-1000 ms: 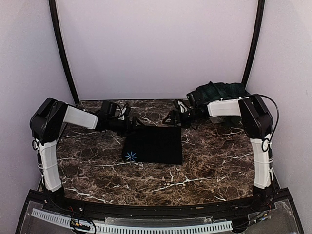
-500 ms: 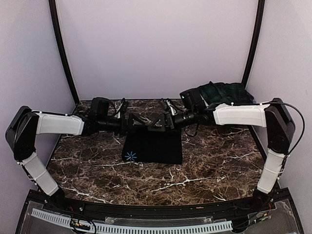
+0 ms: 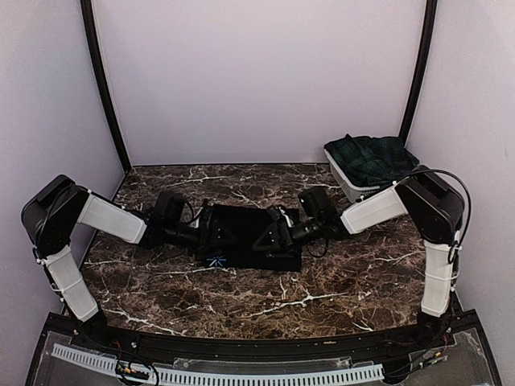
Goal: Fold and stack the mixed laundry pile
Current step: Smooth out the square-folded T-shirt at the center of the board, then rotate the square-folded T-shirt at the center of the board.
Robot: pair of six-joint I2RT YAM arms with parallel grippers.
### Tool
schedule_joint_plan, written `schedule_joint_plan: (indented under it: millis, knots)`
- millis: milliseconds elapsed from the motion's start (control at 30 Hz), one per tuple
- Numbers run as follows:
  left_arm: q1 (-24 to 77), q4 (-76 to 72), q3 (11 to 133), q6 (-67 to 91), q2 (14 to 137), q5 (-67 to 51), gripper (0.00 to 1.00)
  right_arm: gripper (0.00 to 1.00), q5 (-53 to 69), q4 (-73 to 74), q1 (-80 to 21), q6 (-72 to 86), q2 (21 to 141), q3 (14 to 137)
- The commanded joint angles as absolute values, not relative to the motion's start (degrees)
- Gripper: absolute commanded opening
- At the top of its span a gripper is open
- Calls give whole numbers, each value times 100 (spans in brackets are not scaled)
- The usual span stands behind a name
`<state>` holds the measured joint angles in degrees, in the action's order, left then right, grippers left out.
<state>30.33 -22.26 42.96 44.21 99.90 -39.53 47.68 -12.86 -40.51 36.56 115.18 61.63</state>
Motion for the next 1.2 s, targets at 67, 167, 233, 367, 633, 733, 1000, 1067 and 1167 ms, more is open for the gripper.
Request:
schedule_joint_plan:
  millis: [67, 167, 233, 367, 633, 733, 1000, 1067, 1167]
  knots:
    - [2614, -1726, 4166, 4067, 9764, -3478, 99, 96, 4547, -1014, -3634, 3458, 11076, 5674]
    - [2759, -562, 4627, 3470, 9296, -2667, 99, 96, 4313, -598, -3611, 3227, 10369, 5661]
    - [2990, 177, 5029, 2921, 8995, -2047, 99, 95, 4215, -449, -3535, 3177, 9971, 5601]
    - [3515, 1054, 5857, 2048, 9023, -1424, 99, 95, 3919, -42, -3366, 2821, 9602, 5657]
    - [3869, 534, 5936, 3318, 9605, -1609, 99, 93, 4014, 578, -3336, 2259, 10938, 7421]
    - [4064, 617, 5972, 3382, 9850, -1579, 99, 92, 4050, 604, -3340, 2180, 11536, 7818]
    - [3937, 782, 6087, 3398, 10576, -1181, 99, 92, 4190, 220, -3383, 2328, 11856, 7251]
    - [3742, 768, 6155, 3397, 10725, -1162, 99, 92, 4205, 39, -3495, 2464, 11727, 6891]
    - [3455, 863, 6455, 3211, 10900, -1071, 99, 93, 4138, -384, -3741, 2797, 11445, 6305]
